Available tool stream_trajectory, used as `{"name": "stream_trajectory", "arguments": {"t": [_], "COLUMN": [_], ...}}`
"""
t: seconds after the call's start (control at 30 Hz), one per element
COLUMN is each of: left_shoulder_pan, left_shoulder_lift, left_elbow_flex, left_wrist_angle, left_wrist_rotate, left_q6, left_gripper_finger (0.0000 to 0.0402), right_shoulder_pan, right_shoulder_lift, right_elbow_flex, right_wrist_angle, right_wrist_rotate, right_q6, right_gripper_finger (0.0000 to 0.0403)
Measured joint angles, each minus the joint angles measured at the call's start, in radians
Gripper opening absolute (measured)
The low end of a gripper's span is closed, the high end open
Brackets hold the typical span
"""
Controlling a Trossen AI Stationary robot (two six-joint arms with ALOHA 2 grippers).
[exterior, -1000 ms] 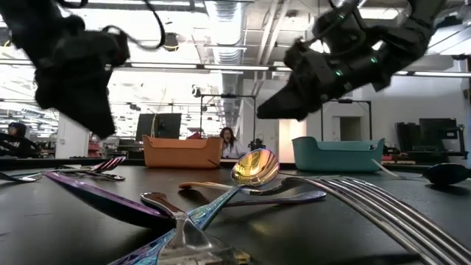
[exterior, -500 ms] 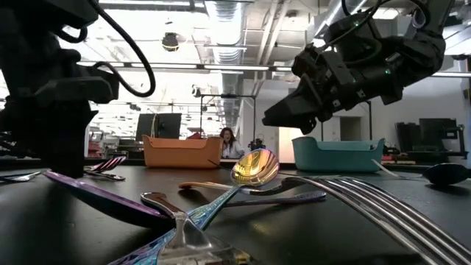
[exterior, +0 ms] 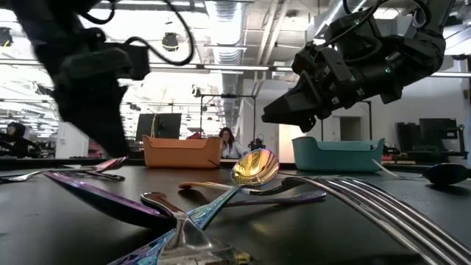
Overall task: Sort silverware by color (type)
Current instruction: Put the black fork into the black bin
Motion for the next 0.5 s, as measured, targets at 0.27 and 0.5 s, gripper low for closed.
{"name": "stream_trajectory", "arguments": {"t": [0.27, 0.5], "left_shoulder_pan": [0.102, 0.290], "left_shoulder_lift": [0.019, 0.081], "left_elbow_flex": [0.001, 0.002], "left_wrist_angle": [0.271, 0.465], "left_wrist_rotate": [-0.111, 0.070], "left_q6": [0.366, 0.350], "left_gripper_finger": [0.0146, 0.0146], "right_shoulder_pan": [0.007, 0.009], "right_shoulder_lift": [0.000, 0.000], "right_elbow_flex": [-0.017, -0.017], "right_wrist_angle": [-0.003, -0.024], "right_wrist_rotate": [0.017, 0.027], "right_q6": [0.054, 0.120], "right_gripper_finger": [0.0145, 0.0145]}}
